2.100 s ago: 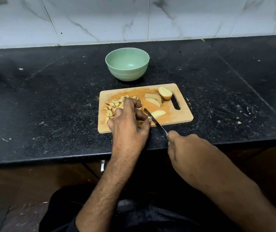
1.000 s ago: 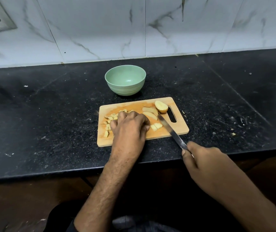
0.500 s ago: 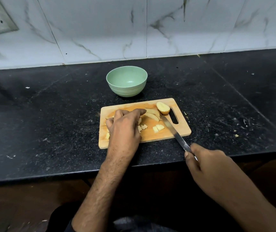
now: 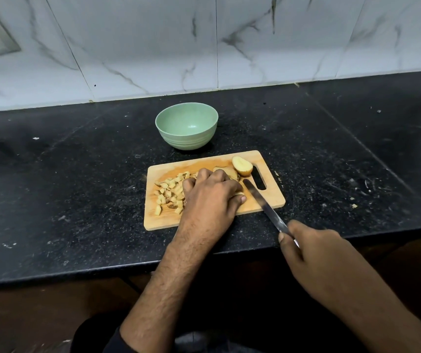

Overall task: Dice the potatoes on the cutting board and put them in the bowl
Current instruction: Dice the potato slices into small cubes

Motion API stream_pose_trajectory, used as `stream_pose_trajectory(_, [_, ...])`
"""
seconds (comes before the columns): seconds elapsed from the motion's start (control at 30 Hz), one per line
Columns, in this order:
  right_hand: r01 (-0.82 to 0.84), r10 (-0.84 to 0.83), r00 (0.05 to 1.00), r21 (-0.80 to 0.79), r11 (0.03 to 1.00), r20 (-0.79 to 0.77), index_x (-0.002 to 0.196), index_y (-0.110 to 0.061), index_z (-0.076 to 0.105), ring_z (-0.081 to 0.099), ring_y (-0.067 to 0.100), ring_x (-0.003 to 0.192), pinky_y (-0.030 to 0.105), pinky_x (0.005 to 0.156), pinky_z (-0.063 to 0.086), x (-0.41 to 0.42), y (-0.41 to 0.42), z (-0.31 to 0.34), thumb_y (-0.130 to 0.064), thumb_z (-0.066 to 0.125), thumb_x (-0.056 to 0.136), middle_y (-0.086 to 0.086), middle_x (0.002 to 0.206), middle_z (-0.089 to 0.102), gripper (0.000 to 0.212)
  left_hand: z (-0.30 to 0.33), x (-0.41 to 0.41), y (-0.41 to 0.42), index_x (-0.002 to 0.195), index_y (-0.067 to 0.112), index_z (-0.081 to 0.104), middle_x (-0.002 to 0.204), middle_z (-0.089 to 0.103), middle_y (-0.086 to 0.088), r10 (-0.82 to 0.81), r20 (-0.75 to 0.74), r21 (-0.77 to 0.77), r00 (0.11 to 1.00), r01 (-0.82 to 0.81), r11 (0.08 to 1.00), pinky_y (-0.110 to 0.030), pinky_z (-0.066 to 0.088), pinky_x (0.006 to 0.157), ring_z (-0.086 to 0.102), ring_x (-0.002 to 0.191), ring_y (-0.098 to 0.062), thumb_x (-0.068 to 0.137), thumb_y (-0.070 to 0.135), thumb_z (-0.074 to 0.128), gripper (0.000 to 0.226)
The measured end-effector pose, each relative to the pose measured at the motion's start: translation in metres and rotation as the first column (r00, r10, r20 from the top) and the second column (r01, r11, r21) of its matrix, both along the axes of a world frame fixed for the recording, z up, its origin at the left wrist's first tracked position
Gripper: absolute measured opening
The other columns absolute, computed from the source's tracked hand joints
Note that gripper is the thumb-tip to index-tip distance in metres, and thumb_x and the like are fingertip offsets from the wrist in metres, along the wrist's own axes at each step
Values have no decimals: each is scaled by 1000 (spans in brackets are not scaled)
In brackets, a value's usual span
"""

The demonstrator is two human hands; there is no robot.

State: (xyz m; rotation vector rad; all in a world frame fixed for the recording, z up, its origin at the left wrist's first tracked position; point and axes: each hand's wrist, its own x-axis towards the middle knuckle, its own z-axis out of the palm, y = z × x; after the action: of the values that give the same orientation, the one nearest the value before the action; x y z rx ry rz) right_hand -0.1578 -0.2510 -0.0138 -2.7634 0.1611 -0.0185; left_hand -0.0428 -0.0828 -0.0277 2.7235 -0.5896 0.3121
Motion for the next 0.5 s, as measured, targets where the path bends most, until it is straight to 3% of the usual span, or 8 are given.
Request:
stream_pose_trajectory(0.2, [-23, 23, 1000, 10, 1000, -6, 84, -31, 40, 54, 5, 59, 22, 53, 40, -1, 7, 0, -47, 32, 103, -6, 68, 55, 26, 2, 2, 14, 111, 35, 66, 103, 48, 15, 26, 30, 8, 999, -26, 1000, -39, 24, 92, 33, 105, -9, 97, 46, 54, 21])
stream_pose_trajectory(0.3, [-40, 41, 999, 15, 999, -10, 85, -30, 41, 54, 5, 57, 20, 51, 37, 1, 12, 1, -47, 32, 103, -6, 67, 56, 26, 1, 3, 25, 108, 35, 67, 104, 51, 15, 66, 70, 20, 995, -68, 997, -39, 24, 90, 35, 107, -12, 96, 45, 56, 19])
stream_pose_trajectory(0.5, [-15, 15, 1000, -12, 1000, -3, 83, -30, 39, 54, 6, 55, 19, 49, 34, 2, 15, 5, -45, 33, 103, -4, 64, 55, 26, 3, 8, 43, 111, 36, 70, 103, 52, 16, 152, 142, -91, 978, -140, 986, -29, 11, 81, 36, 106, -11, 93, 37, 65, 19])
